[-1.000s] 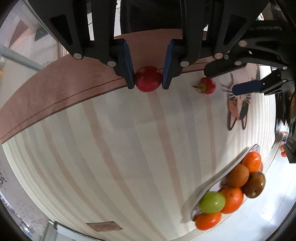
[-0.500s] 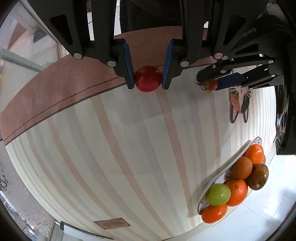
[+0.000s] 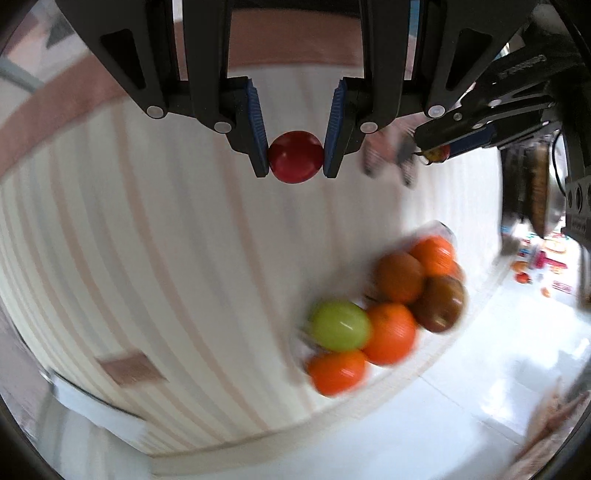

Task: Organize fruits
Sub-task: 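Grasp a cherry tomato with the left tool while the right tool grasps the other, then lower both cherry tomatoes onto the floral plate and open both tools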

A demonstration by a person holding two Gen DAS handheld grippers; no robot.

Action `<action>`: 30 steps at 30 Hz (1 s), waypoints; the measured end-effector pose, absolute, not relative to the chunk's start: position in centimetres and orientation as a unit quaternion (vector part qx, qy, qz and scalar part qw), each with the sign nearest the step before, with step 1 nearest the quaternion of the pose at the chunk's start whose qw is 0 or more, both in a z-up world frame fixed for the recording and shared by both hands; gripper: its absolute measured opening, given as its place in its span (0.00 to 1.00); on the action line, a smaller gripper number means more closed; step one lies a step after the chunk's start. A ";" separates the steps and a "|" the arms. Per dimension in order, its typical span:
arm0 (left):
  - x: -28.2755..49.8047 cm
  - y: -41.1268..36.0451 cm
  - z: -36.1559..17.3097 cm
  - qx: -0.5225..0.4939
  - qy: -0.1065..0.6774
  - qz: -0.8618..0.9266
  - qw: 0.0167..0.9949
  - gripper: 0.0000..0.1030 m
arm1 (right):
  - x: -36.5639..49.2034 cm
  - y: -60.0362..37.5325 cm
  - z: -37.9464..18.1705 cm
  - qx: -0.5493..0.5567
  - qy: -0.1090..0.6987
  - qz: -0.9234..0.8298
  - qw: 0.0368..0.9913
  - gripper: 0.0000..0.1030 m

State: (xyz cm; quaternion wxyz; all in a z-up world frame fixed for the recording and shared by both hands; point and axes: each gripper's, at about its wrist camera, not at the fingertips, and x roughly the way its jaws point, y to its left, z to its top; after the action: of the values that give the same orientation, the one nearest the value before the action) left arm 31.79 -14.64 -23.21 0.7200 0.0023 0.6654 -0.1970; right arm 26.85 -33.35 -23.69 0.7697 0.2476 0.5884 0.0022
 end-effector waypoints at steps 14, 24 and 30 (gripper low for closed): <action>42.1 -5.7 -25.4 -0.044 0.654 -0.113 0.746 0.30 | 37.6 -28.2 -26.0 0.195 0.581 0.024 0.790 0.32; 44.0 -4.4 -28.4 -0.050 0.678 -0.114 0.724 0.31 | 38.9 -27.4 -28.8 0.189 0.592 0.007 0.783 0.32; 43.9 -4.4 -28.3 -0.044 0.680 -0.112 0.723 0.34 | 39.1 -28.2 -29.5 0.209 0.597 0.002 0.775 0.74</action>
State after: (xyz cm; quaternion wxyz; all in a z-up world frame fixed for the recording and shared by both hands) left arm 43.87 -4.39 -28.30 0.7233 -0.0443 0.6800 -0.1117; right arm 39.13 -28.21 -29.47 0.7748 0.2085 0.5968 0.0021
